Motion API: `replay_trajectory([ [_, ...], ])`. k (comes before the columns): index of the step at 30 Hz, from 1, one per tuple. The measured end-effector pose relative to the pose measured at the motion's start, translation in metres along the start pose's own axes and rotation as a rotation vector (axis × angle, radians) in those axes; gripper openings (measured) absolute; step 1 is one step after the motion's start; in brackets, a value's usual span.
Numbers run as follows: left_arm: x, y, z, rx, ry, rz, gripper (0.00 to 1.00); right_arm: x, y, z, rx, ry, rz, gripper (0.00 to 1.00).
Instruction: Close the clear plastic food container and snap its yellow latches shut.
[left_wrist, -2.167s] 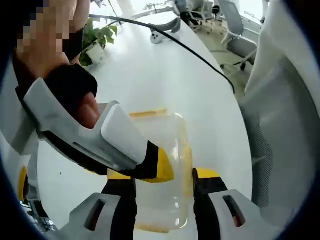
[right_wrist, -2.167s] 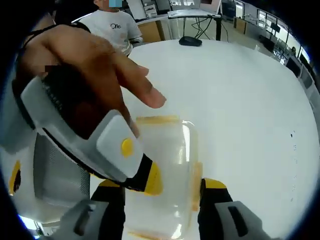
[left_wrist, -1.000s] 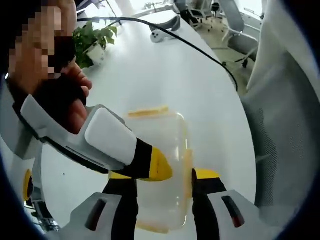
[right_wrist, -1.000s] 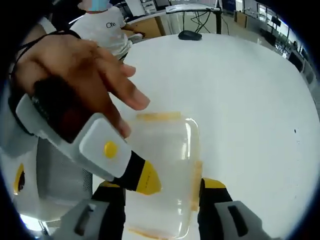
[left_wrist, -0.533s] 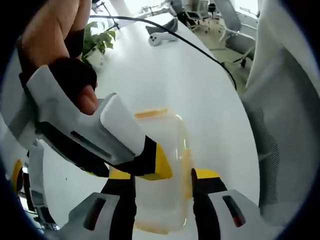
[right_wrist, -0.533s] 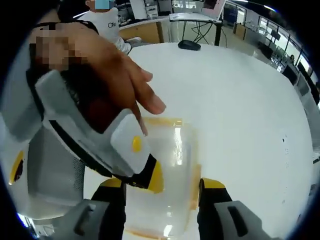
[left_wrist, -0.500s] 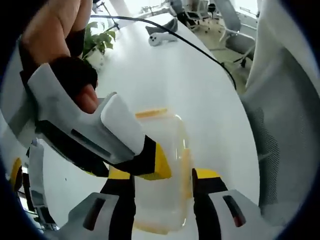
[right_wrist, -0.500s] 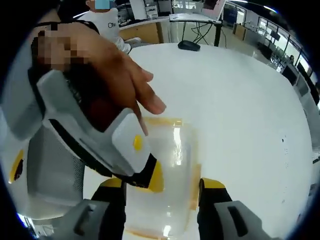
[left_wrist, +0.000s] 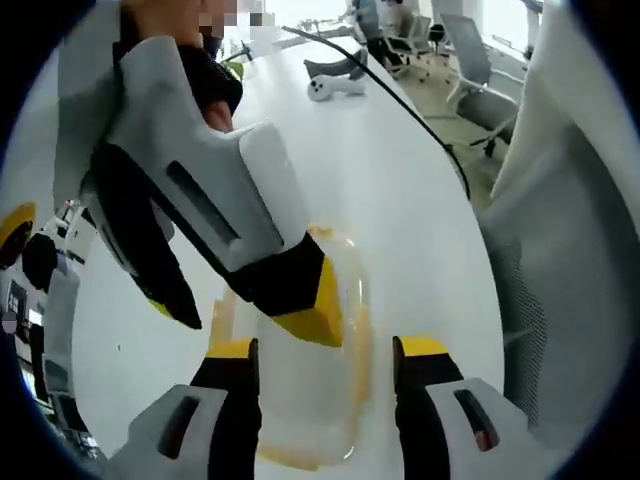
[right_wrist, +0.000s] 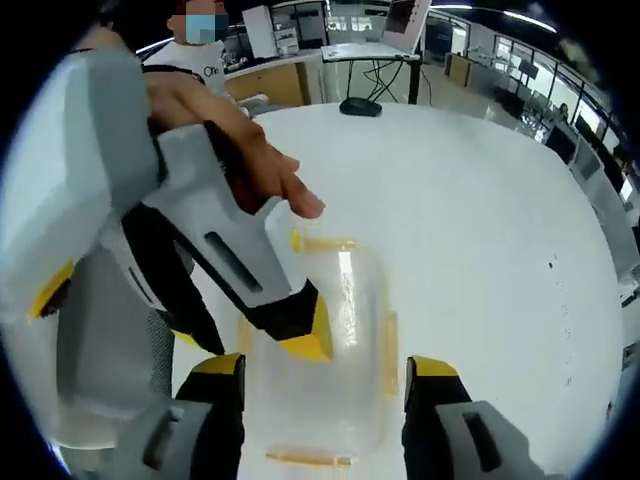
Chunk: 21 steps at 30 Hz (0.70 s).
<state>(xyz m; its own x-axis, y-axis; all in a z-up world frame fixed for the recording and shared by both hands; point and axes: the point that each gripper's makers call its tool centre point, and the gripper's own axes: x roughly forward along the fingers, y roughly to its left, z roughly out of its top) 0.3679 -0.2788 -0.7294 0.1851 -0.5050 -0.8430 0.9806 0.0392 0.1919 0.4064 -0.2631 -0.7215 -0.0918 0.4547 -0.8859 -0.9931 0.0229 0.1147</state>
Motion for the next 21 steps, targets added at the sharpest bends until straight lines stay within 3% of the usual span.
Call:
replay_trajectory([
  [4,-0.005,0.003,-0.002,0.000,-0.007,0.007,0.58,-0.006,0.000,0.006,0.008,-0.058,-0.020,0.69],
  [12,-0.020,0.017,-0.008,-0.081,-0.052,0.040,0.64,-0.019,0.001,0.009,0.012,-0.125,-0.078,0.72],
  [21,-0.037,0.033,-0.014,-0.225,-0.146,0.091,0.69,-0.027,0.006,0.008,0.040,-0.265,-0.141,0.76],
])
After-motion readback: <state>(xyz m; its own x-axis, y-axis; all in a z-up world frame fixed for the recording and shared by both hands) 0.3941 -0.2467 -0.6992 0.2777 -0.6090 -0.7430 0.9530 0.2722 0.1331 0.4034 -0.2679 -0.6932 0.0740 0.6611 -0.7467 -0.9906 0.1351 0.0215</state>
